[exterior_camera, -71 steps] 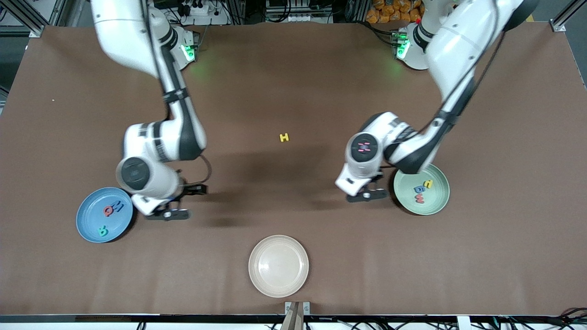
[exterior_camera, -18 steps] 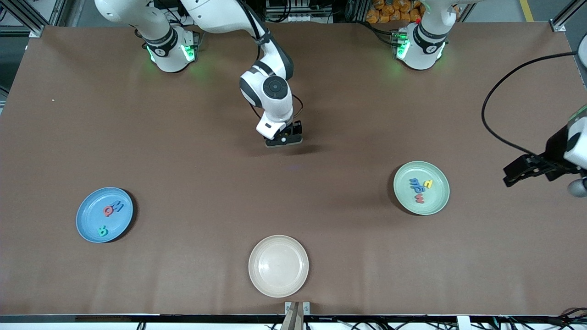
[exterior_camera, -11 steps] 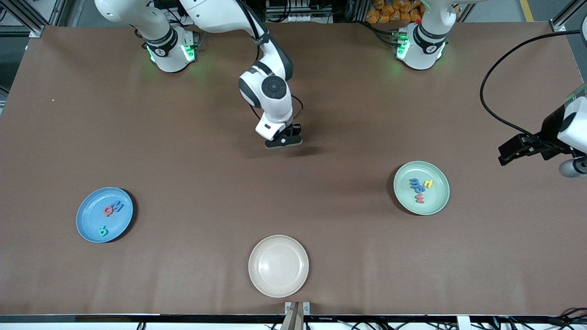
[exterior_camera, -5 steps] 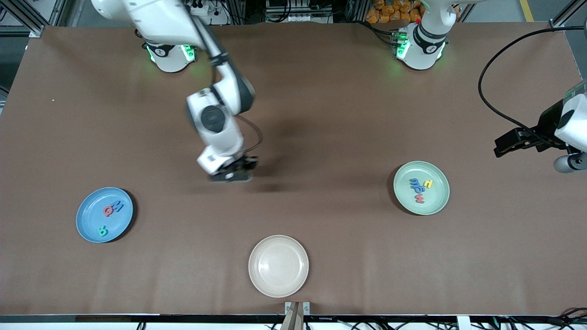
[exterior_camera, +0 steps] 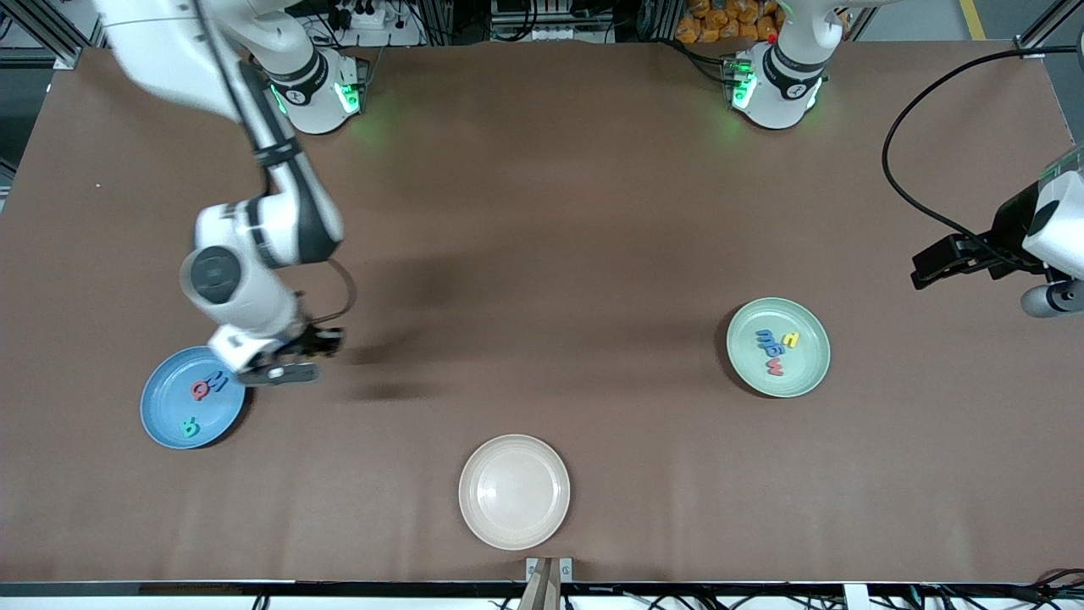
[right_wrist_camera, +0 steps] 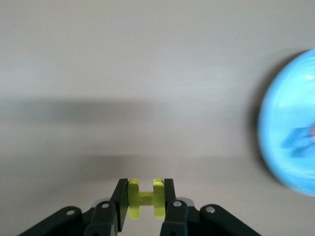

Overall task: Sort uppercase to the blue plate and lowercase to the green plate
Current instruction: 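Carry the yellow 'H' to the blue plate and open the right gripper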

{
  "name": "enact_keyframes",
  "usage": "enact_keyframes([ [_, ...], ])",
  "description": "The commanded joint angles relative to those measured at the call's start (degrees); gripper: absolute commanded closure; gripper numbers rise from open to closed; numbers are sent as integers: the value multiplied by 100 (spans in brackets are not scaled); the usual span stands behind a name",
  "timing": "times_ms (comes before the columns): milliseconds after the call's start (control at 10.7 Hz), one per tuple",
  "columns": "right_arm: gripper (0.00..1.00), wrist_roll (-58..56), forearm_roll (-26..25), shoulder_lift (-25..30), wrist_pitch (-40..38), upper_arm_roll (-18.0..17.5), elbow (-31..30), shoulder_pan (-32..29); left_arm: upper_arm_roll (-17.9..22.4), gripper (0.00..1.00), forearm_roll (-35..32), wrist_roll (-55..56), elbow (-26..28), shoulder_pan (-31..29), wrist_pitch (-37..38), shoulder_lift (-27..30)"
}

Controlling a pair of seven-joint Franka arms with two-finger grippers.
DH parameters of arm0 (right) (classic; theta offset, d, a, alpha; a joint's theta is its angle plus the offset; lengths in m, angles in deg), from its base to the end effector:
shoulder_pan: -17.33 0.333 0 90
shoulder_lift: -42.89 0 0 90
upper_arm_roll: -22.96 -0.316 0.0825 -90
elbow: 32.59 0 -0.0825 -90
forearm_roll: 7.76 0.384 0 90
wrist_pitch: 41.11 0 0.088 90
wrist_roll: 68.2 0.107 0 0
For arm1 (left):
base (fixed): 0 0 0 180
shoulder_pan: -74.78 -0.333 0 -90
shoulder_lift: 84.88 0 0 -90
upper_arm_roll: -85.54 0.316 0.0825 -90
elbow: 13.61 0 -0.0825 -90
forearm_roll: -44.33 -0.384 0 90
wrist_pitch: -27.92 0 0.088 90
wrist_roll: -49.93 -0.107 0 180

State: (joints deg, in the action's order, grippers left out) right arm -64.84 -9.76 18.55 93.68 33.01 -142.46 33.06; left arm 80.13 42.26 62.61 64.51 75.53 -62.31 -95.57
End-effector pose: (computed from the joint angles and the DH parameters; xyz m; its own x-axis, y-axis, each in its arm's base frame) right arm 0.6240 0.0671 0.2760 0.9965 0.0816 0.0194 0.0794 -0.9922 0.0960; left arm 0.6098 -0.0560 0.6143 0.9929 0.1155 0.0291 0.1159 -0.9932 -0.0126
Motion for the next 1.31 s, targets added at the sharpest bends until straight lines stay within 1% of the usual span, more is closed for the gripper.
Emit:
enact_keyframes([
  [0, 100, -667, -537, 9, -15, -161, 159, -779, 111, 0, 120, -38, 90, 75, 50, 147],
  [187, 100, -1099, -1029, -236, 29, -161, 500, -1289, 111, 0, 111, -29, 81, 118, 50, 147],
  [280, 100, -1179, -1144, -376, 64, -161, 685, -1404, 145, 0, 137, -90, 81, 118, 50, 155],
  [374, 100, -1188, -1145, -508, 91, -161, 852, -1440, 163, 0, 137, -117, 81, 118, 50, 147],
  [467, 86, -1188, -1145, -605, 91, -161, 1011, -1502, 181, 0, 137, -126, 81, 118, 50, 155],
  [561, 28, -1180, -1102, -641, 91, -161, 1073, -1633, 207, 0, 155, -56, 72, 118, 50, 156],
  [654, 0, -1180, -1067, -633, 126, -178, 1065, -1704, 286, 0, 163, -38, 72, 118, 33, 156],
  [841, 0, -1188, -988, -423, 65, -257, 1004, -1704, 357, 0, 198, -47, 72, 127, 32, 190],
  [934, 0, -1197, -822, -196, 56, -301, 838, -1713, 357, 0, 207, -47, 72, 136, 32, 217],
  [1028, 0, -1197, -655, 111, 12, -484, 636, -1818, 339, 0, 199, -21, 72, 171, 32, 287],
  [1215, 0, -1241, -636, 753, -705, -1168, 415, -2344, 339, 0, 207, -11, 63, 198, 32, 296],
])
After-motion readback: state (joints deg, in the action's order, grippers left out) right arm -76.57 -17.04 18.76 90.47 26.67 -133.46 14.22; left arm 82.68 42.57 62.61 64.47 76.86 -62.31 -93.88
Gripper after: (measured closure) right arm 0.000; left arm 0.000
